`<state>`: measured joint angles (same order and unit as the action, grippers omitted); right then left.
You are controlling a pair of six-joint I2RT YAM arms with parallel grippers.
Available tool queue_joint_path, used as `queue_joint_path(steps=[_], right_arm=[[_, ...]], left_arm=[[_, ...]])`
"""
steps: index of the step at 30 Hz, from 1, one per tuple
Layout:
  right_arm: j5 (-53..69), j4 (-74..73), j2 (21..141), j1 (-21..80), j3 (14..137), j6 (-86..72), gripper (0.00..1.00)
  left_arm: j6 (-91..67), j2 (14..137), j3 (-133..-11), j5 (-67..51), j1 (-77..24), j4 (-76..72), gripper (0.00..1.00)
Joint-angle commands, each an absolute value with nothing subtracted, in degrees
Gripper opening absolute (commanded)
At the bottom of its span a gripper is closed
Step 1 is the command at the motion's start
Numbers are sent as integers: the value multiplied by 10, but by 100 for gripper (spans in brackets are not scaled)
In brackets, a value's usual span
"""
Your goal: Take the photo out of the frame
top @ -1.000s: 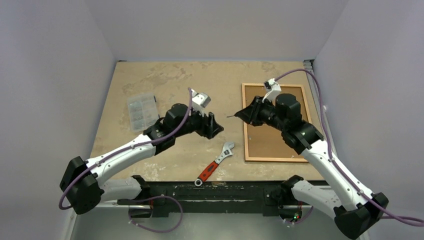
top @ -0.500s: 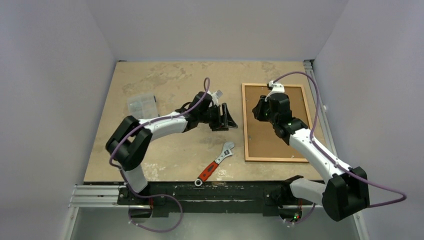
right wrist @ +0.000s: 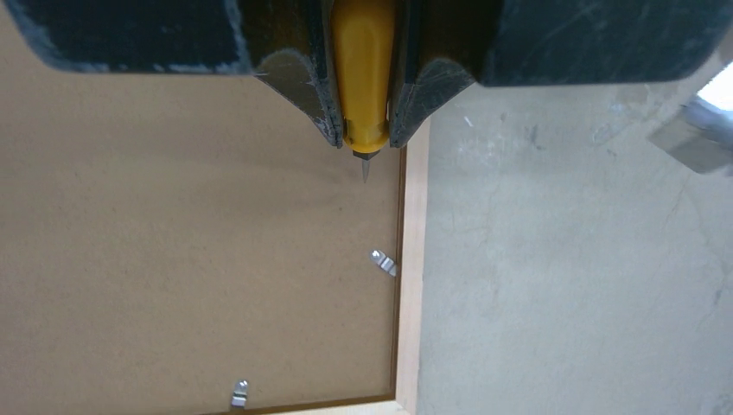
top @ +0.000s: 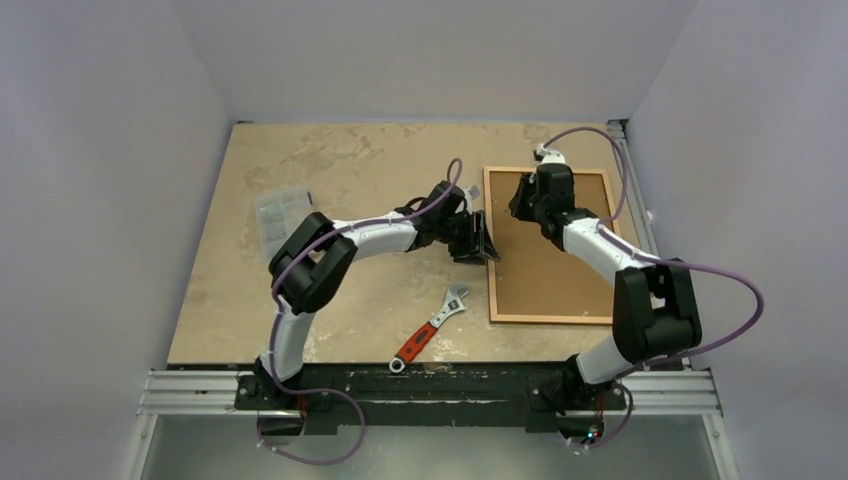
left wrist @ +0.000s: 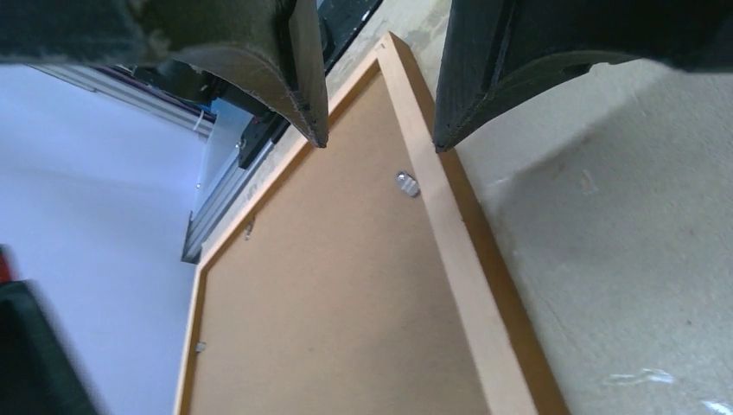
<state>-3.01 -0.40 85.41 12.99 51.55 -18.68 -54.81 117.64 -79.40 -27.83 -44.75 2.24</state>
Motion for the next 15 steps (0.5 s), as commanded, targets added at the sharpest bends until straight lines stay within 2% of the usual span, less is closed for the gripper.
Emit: queue_joint_path(steps=[1, 5, 9, 15], right_arm=[[-1, 60, 893, 125, 571, -174, 0], [-1, 68, 928, 126, 591, -171, 0], [-1, 73, 947, 126, 598, -165, 0], [11, 94, 964, 126, 594, -164, 0]], left_arm=[[-532, 1207, -837, -276, -450, 57, 46], [-529, 1232, -854, -273, -454, 67, 45], [-525, 1247, -862, -265, -455, 82, 37], [-512, 1262, -879, -251, -456, 118, 32]])
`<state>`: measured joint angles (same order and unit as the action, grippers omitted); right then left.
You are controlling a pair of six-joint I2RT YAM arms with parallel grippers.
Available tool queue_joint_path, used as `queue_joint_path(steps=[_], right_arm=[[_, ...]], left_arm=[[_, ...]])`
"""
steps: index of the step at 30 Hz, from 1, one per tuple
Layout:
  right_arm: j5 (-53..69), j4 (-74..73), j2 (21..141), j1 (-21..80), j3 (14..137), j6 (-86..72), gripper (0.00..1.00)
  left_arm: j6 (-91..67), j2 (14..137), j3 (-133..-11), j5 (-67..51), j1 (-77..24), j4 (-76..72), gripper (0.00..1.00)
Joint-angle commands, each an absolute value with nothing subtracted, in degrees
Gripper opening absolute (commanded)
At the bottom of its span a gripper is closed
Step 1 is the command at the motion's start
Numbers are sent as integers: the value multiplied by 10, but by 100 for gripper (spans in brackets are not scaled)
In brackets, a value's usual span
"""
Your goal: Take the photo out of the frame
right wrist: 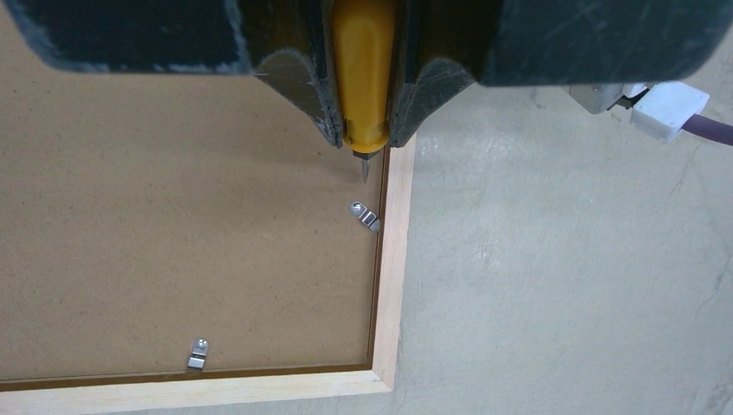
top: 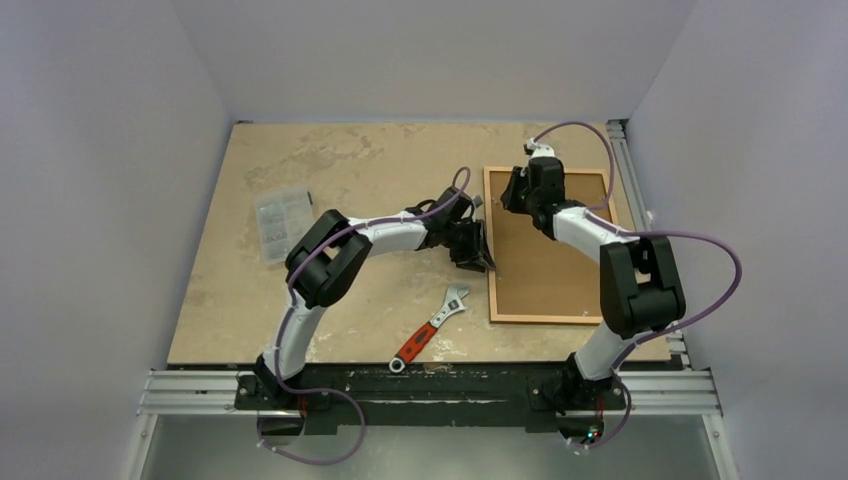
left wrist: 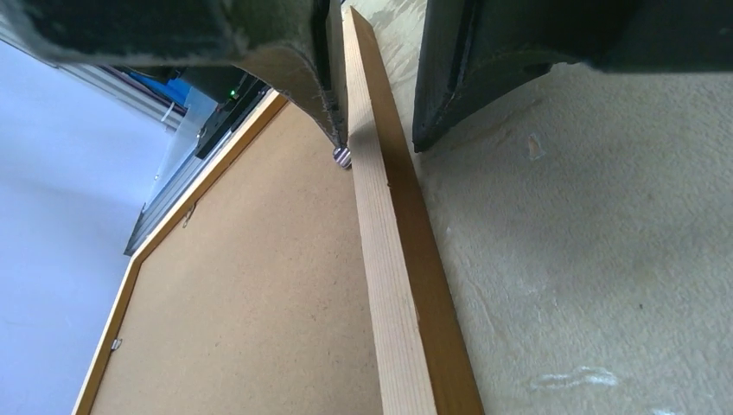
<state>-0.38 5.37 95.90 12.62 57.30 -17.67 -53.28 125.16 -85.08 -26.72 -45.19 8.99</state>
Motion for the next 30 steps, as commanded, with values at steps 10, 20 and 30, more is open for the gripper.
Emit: queue_joint_path(steps=[10, 20, 30], right_arm=[[4, 106, 994, 126, 612, -161, 0], [-19, 96, 1022, 126, 633, -153, 0], [-81, 75, 1017, 131, 634, -135, 0]], left_arm=[[-512, 1270, -881, -242, -458, 146, 21], [-514, 1276, -883, -248, -458, 155, 19], [-525, 1281, -878, -250, -458, 152, 18]])
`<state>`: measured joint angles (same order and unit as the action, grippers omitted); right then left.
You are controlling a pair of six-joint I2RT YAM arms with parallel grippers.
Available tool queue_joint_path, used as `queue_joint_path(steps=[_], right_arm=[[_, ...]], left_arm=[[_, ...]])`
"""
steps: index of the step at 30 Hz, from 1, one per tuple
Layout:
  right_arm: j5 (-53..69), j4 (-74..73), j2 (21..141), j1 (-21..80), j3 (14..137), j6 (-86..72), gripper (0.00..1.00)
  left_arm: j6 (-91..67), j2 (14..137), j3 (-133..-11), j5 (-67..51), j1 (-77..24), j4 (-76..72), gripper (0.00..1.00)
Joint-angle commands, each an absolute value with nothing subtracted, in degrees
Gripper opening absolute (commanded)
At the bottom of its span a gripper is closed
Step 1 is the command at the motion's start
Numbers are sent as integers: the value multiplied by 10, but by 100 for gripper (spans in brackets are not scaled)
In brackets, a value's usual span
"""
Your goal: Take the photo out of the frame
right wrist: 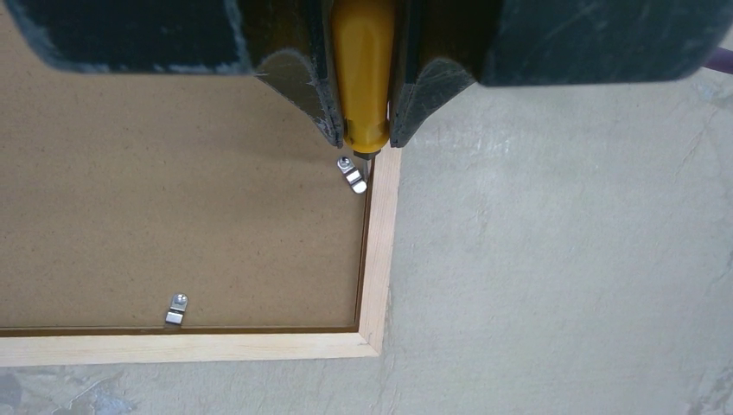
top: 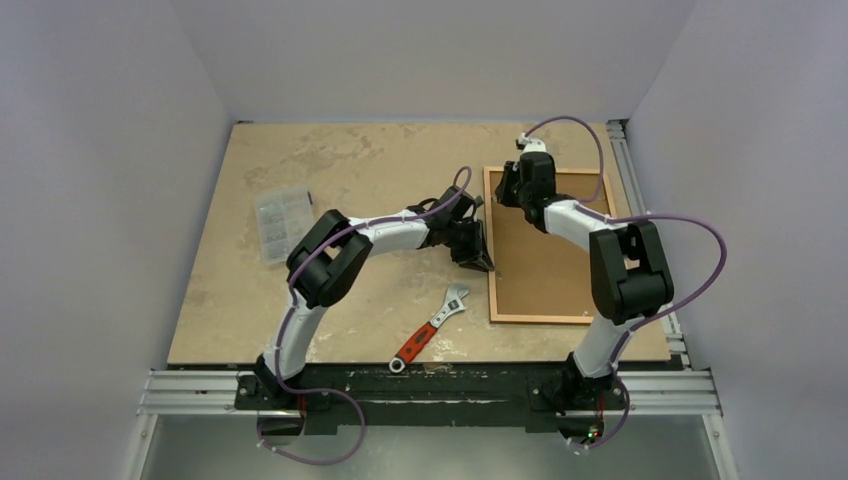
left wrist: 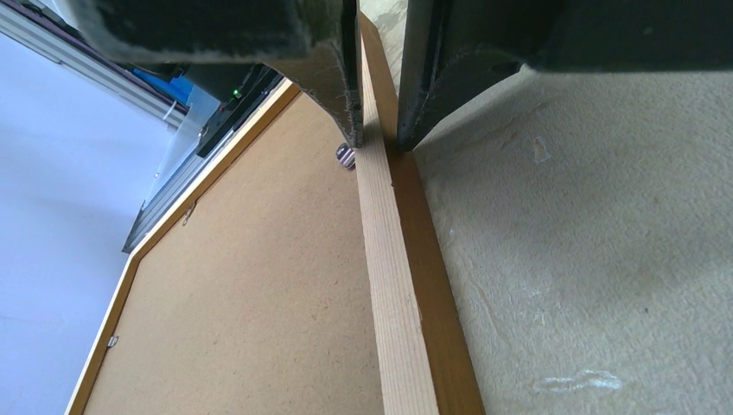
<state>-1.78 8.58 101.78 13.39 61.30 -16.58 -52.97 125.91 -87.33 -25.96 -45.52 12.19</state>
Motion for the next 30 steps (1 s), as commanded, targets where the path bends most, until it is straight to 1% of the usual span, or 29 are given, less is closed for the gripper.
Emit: queue_joint_path(steps=[1, 9, 11, 14, 16, 18, 22, 26, 30], right_arm=[[-91, 71, 1017, 134, 635, -134, 0], [-127, 57, 1019, 139, 644, -130, 0], [-108, 66, 1012, 139, 637, -132, 0], [-47, 109, 988, 139, 615, -137, 0], [-30, 117, 970, 140, 608, -145, 0], [-40, 99, 956, 139, 617, -148, 0], [-79, 13, 931, 139, 642, -184, 0], [-86, -57, 884, 149, 617, -207, 0], [-109, -124, 824, 161, 578, -231, 0]], left_arm=[[-525, 1280, -877, -250, -458, 152, 18], [-525, 1279, -876, -251, -458, 152, 18], [-525, 1279, -875, -250, -458, 152, 18], [-525, 1280, -877, -252, -458, 151, 18], [-523, 1278, -877, -255, -458, 149, 20], [-517, 1274, -876, -256, -458, 144, 22], [-508, 1272, -885, -260, -458, 146, 30], [-500, 1267, -890, -240, -462, 163, 34], [-483, 1252, -896, -196, -484, 195, 41]])
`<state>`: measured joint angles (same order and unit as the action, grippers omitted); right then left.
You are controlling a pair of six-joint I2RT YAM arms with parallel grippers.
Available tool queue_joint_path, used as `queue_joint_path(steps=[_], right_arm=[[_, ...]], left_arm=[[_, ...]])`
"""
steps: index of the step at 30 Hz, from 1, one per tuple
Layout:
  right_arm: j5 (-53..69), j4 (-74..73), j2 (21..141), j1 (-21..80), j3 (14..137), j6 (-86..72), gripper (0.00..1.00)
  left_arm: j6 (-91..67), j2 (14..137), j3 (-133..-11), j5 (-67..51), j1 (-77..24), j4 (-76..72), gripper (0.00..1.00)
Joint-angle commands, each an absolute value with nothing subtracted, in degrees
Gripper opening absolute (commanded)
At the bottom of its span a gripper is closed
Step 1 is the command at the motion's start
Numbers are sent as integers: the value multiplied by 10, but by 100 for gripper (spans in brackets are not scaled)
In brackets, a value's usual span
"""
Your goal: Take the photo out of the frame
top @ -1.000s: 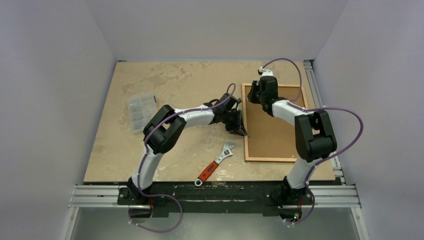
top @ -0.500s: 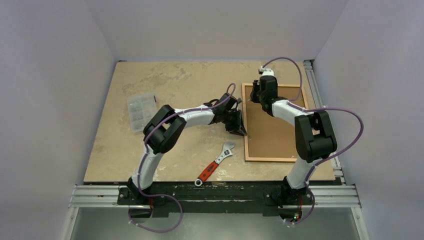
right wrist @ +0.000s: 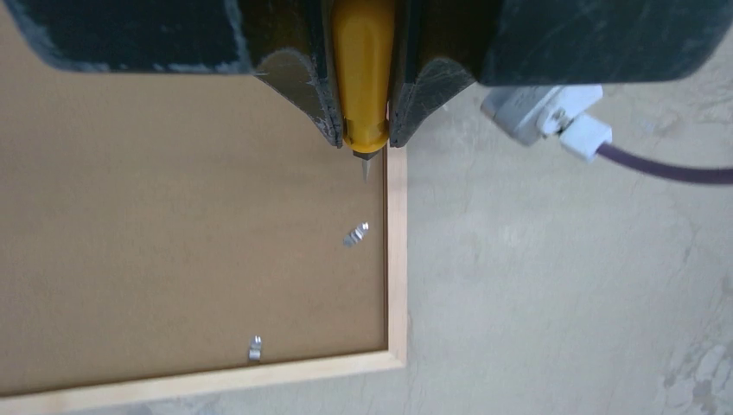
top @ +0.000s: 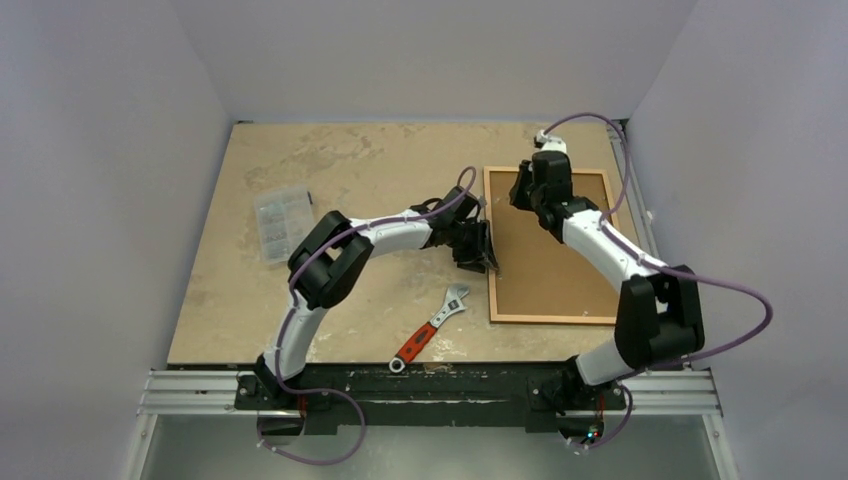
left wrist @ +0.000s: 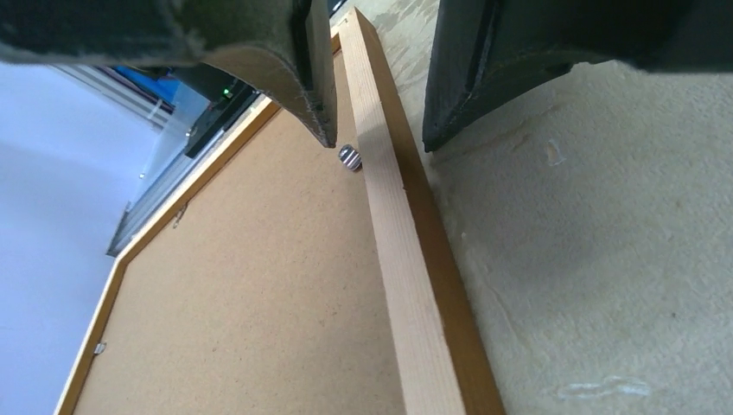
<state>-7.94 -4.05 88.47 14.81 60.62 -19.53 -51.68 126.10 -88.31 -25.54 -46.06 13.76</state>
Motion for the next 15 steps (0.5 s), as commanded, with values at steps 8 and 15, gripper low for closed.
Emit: queue_joint_path(steps=[8, 15], right_arm=[[-150, -233, 657, 161, 526, -232, 0], [-154, -287, 533, 161, 473, -254, 0]], left_arm=[[-476, 1218, -880, -76, -560, 270, 42], [-490, 1216, -877, 13, -600, 322, 29]])
